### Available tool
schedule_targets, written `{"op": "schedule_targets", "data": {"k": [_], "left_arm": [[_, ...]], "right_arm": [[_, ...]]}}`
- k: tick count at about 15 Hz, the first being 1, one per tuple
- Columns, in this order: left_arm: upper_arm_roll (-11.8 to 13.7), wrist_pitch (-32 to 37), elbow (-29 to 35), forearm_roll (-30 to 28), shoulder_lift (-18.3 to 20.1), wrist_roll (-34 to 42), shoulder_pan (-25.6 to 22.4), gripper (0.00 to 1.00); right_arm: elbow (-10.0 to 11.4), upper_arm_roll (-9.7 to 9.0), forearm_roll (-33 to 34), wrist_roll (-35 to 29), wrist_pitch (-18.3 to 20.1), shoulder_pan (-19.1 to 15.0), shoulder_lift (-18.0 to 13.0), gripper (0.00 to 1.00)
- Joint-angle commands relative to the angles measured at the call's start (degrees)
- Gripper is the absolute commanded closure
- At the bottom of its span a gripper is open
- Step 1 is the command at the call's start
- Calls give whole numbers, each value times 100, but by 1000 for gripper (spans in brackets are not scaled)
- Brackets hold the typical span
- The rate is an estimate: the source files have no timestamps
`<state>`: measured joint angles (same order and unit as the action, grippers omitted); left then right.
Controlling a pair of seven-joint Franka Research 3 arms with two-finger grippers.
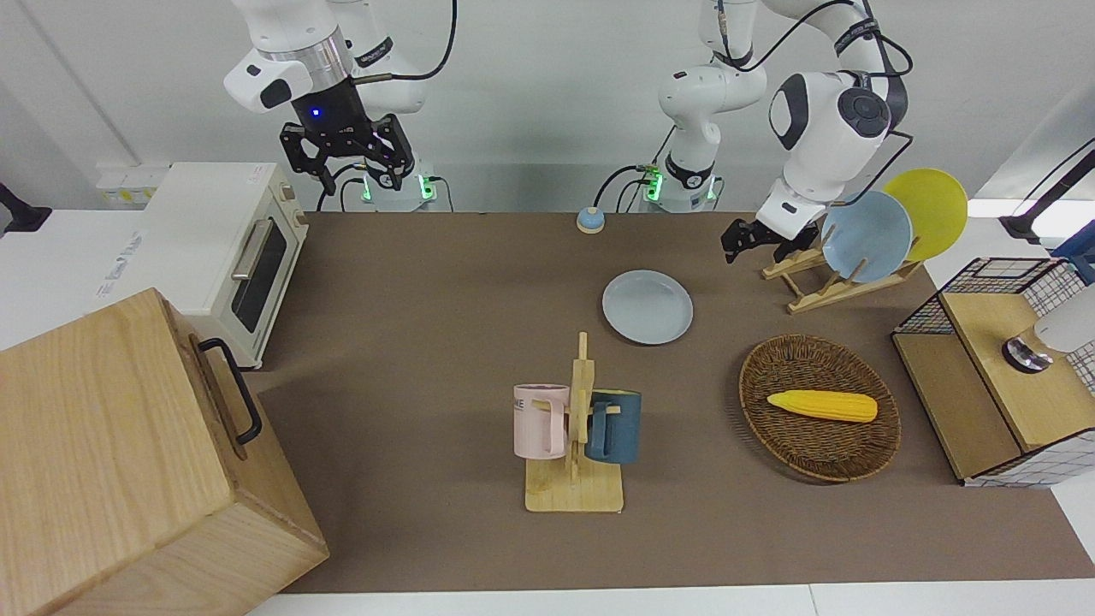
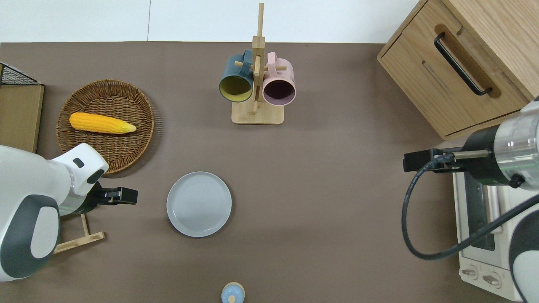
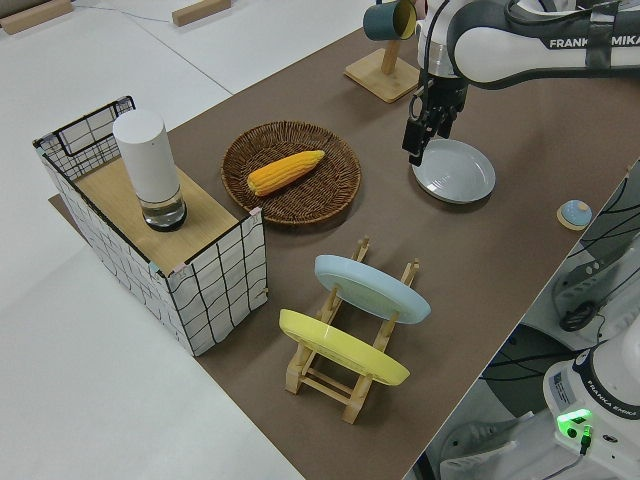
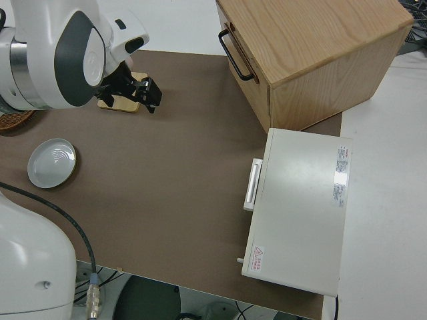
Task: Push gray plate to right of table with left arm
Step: 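Move the left gripper toward the gray plate's edge nearest the robot, then press the left gripper against the gray plate's rim and start pushing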
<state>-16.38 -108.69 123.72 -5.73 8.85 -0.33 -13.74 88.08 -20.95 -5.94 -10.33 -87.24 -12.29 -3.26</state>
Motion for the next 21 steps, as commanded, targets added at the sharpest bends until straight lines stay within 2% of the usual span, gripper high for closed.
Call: {"op": "schedule_targets", "data": {"k": [1, 8, 13, 21], "left_arm": [[47, -363, 363, -165, 29, 68, 99, 11], [47, -995, 925, -376, -251, 33, 354, 15], [3, -1892, 1584, -508, -463, -11, 635, 36], [3, -2156, 1681, -596, -673, -29, 846, 168]], "right_arm": [[-81, -23, -92, -12, 31, -37, 36, 5], [-81, -23, -92, -12, 31, -37, 36, 5], [-81, -23, -92, -12, 31, -37, 36, 5], [-81, -23, -92, -12, 31, -37, 36, 5]]}}
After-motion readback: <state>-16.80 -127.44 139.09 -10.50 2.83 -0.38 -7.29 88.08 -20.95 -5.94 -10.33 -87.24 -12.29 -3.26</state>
